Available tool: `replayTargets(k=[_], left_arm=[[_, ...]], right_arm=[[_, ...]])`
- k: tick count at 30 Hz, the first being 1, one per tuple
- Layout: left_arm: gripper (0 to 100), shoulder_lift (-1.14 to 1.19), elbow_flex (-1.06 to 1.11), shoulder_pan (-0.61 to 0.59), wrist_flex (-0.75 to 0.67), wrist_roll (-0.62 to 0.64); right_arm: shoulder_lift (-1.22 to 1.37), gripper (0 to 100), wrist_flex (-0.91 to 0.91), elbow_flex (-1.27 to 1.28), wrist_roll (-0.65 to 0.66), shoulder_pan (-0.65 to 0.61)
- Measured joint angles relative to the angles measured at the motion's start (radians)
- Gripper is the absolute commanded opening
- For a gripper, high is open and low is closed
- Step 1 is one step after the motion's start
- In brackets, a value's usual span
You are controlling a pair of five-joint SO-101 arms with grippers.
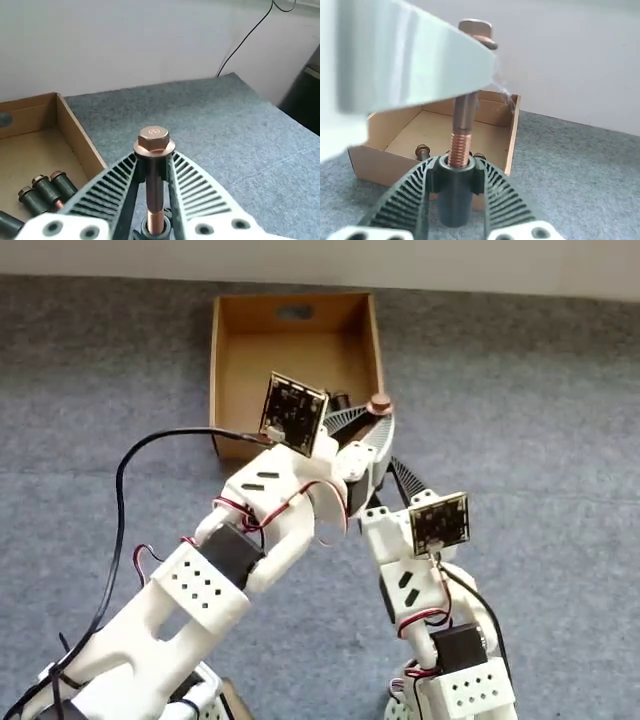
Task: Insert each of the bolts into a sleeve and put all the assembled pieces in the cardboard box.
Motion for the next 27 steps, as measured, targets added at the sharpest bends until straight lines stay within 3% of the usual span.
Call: replayTargets(k=[7,17,23,27], left_arm=[[1,-0.035,0.032,0.003,0.035,0.002],[2,-0.264,0.227,-0.002,0.040,-0.002],[18,-0.269,0.236,-0.002,0.043,0.000],[17,-0.272,0.238,-0.035,0.048,-0.002]], right_arm=[[0.000,0.5,0.000,0.000,0.000,-0.002],[-0.003,0.5,-0.002,-0.002,0.005,-0.006],[-0.003,0.5,-0.002,-0.002,0.005,-0.003],[-0.003,0.5,-0.002,0.012,0.003,-0.002]])
